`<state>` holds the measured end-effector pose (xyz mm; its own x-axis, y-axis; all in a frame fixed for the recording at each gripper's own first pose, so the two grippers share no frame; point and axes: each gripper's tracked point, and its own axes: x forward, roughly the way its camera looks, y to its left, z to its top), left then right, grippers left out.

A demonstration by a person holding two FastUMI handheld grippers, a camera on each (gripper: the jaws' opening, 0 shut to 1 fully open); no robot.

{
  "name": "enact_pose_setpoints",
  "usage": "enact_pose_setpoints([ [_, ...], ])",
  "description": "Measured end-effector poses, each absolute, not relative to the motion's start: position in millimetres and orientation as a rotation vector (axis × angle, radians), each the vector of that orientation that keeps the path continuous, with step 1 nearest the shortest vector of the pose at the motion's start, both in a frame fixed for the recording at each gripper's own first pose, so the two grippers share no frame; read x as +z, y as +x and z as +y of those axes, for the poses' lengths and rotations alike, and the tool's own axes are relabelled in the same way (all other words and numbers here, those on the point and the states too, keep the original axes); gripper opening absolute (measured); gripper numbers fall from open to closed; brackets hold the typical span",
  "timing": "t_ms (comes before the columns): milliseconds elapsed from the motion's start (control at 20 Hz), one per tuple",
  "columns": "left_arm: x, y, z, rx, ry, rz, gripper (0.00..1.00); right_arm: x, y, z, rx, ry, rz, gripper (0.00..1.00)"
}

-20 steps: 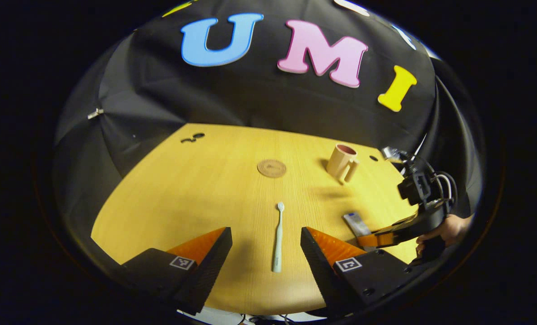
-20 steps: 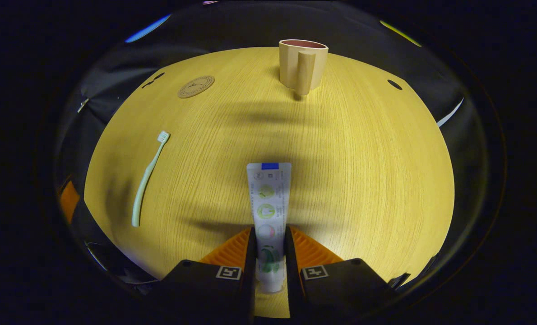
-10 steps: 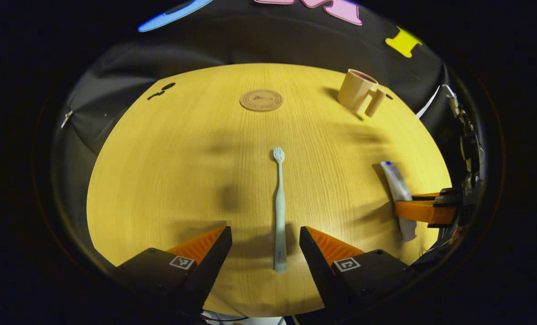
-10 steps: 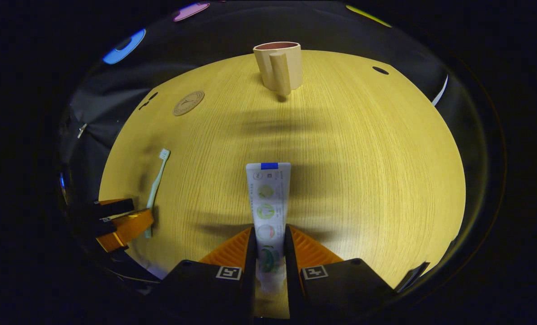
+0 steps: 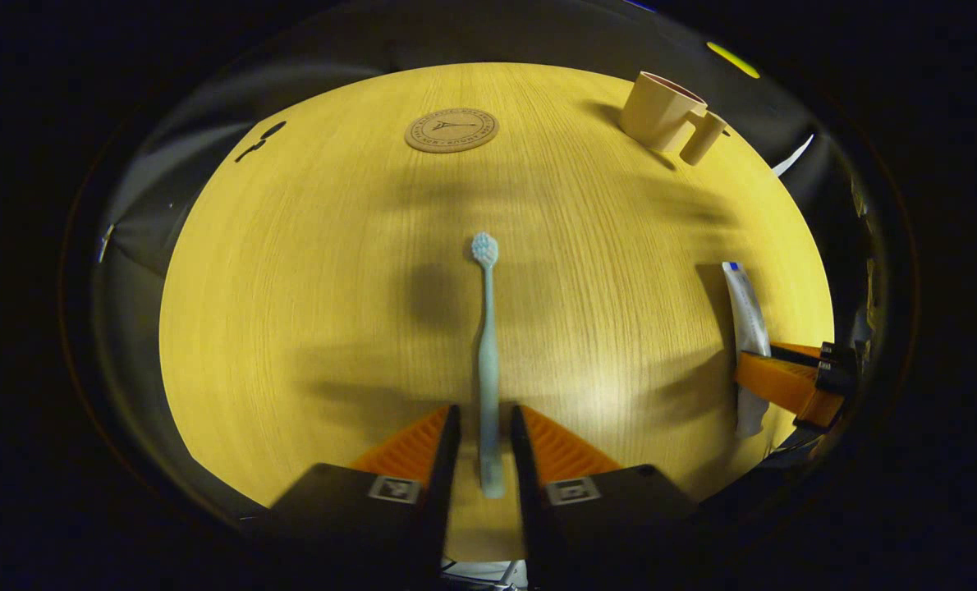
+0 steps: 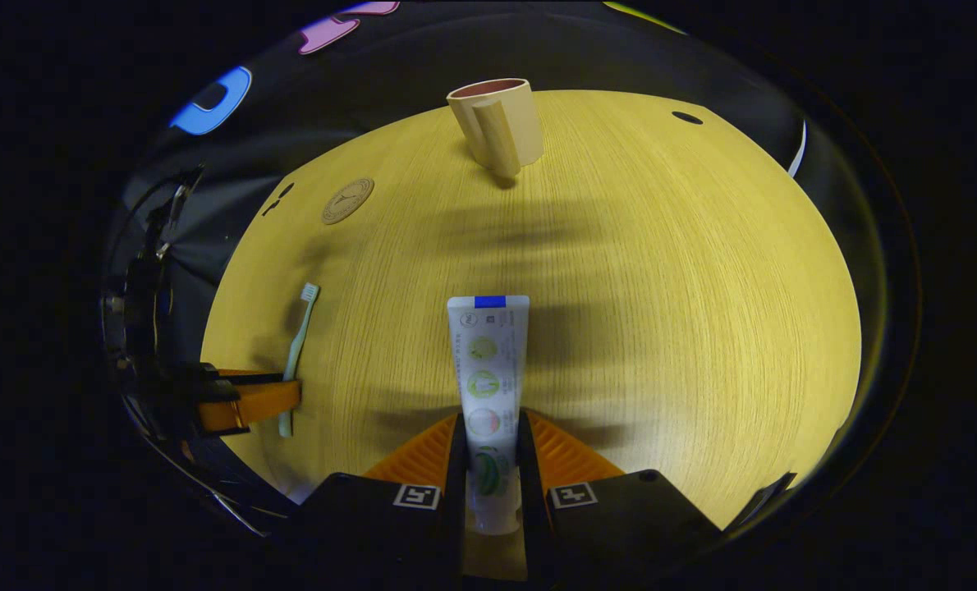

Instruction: Put the toothbrush and toothpaste on the desktop into the cup, then pick up the cup and place it on the coaster on the desktop.

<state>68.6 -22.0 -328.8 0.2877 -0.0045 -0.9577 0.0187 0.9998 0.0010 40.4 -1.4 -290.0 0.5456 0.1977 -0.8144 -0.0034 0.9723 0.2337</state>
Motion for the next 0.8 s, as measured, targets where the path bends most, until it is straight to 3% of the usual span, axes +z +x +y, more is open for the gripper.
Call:
enact_pose_setpoints([
  [50,-329.5,69.8,-22.8,-0.019,0.017,1.286,0.20,-290.2,40.1,-0.9,0.125,0.204,0.982,0.34],
  [250,-327.8,67.7,-22.9,-0.047,-0.004,1.273,0.09,-292.3,39.3,-1.6,0.130,0.193,0.976,0.34],
  [400,-326.9,64.2,-23.0,-0.034,-0.042,1.238,0.07,-288.7,42.0,-5.8,0.105,0.200,0.952,0.34],
  [550,-326.5,57.1,-22.3,-0.037,-0.047,1.208,0.07,-269.3,37.9,-19.4,0.086,0.184,0.906,0.23],
  [600,-326.1,55.4,-22.5,-0.040,-0.053,1.200,0.07,-262.6,39.6,-20.9,0.082,0.184,0.887,0.29],
  [800,-322.9,52.8,-21.5,-0.036,-0.093,1.160,0.07,-230.3,49.5,-18.5,0.093,0.182,0.804,0.29],
])
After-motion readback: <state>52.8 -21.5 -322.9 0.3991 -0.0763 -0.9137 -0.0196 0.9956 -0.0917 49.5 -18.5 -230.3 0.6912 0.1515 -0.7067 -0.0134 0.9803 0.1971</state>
